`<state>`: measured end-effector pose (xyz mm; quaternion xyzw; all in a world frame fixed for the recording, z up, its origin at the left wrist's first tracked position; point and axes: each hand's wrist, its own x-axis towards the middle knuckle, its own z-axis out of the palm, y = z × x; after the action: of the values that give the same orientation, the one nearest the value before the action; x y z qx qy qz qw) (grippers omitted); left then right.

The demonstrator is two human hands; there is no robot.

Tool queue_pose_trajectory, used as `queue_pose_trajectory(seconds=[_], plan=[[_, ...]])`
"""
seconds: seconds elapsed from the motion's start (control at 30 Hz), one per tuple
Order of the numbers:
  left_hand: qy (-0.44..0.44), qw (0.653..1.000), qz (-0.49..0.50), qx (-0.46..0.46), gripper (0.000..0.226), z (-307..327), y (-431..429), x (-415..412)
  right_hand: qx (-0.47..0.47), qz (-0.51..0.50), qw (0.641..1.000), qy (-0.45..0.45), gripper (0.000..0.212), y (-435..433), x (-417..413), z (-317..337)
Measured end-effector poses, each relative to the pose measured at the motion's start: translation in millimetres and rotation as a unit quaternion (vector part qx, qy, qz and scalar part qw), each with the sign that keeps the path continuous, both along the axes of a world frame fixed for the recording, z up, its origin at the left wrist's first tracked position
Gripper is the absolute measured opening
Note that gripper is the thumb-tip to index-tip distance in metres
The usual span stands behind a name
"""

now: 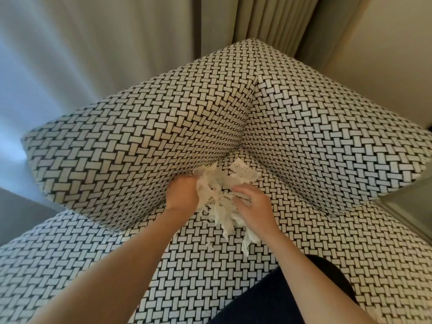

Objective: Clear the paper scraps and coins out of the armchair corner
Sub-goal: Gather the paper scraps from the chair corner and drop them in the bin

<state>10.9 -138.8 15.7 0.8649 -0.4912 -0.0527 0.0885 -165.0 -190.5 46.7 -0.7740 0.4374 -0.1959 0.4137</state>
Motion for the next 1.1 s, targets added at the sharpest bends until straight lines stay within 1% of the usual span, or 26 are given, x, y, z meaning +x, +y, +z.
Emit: queue_pose_trajectory(seconds=[0.07,0.13,0.17,0.2,0.23,0.27,0.3,0.33,0.37,0.43,0.47,0.57,0.63,0.67,0.73,0.8,0.83,0.87,0.93,1.0,1.1], plan=[[0.044,0.997,-0.034,-0.053,0.051,-5,14,0,-0.044,0.042,0.998,0.026,0.013,3,-5,0],[0.124,0.983,-0.043,-0.129,0.048,-6,32,-4,-0.055,0.067,0.995,0.044,0.009,3,-9,1],[0.162,0.970,-0.018,-0.181,0.046,-5,42,-7,-0.051,0.061,0.996,0.027,0.011,2,-8,1],[0.198,0.952,0.035,-0.230,0.044,-4,52,-12,-0.046,0.037,0.998,-0.006,0.012,0,-6,3],[0.230,0.930,0.109,-0.266,0.042,-1,59,-17,-0.041,0.004,0.998,-0.049,0.011,-1,-4,6],[0.267,0.902,0.189,-0.283,0.039,0,64,-20,-0.032,-0.028,0.995,-0.088,0.010,-5,1,10],[0.309,0.872,0.258,-0.280,0.039,-2,67,-21,-0.019,-0.056,0.991,-0.120,0.011,-8,7,15],[0.356,0.844,0.308,-0.259,0.042,-4,68,-21,0.001,-0.077,0.987,-0.142,0.015,-12,15,19],[0.397,0.824,0.337,-0.222,0.049,-7,67,-19,0.024,-0.092,0.984,-0.152,0.022,-15,23,24],[0.446,0.807,0.358,-0.151,0.064,-13,60,-12,0.085,-0.098,0.981,-0.145,0.036,-23,37,29],[0.450,0.806,0.363,-0.124,0.066,-15,54,-8,0.117,-0.088,0.981,-0.127,0.046,-27,44,29],[0.447,0.814,0.367,-0.053,0.065,-17,35,2,0.190,-0.019,0.981,-0.027,0.072,-37,59,20],[0.438,0.824,0.358,-0.014,0.070,-19,27,3,0.209,0.026,0.977,0.028,0.077,-42,68,13],[0.446,0.821,0.357,-0.006,0.075,-16,24,0,0.217,0.037,0.975,0.042,0.076,-44,72,8],[0.484,0.788,0.381,-0.015,0.088,-12,17,-5,0.229,0.057,0.969,0.076,0.077,-49,83,-3],[0.511,0.751,0.418,-0.028,0.102,-8,8,-6,0.214,0.087,0.963,0.136,0.082,-50,93,-14],[0.514,0.741,0.430,-0.023,0.104,-5,4,-6,0.198,0.098,0.960,0.174,0.084,-50,97,-21],[0.509,0.742,0.437,-0.006,0.104,-5,1,-5,0.174,0.104,0.955,0.215,0.083,-52,103,-28],[0.484,0.762,0.429,0.034,0.098,-9,-2,-7,0.121,0.106,0.946,0.282,0.078,-54,109,-36],[0.453,0.784,0.420,0.059,0.088,-13,-5,-9,0.090,0.109,0.939,0.314,0.076,-56,114,-41],[0.441,0.786,0.431,0.051,0.077,-24,-10,-9,0.077,0.120,0.928,0.343,0.077,-59,122,-46]])
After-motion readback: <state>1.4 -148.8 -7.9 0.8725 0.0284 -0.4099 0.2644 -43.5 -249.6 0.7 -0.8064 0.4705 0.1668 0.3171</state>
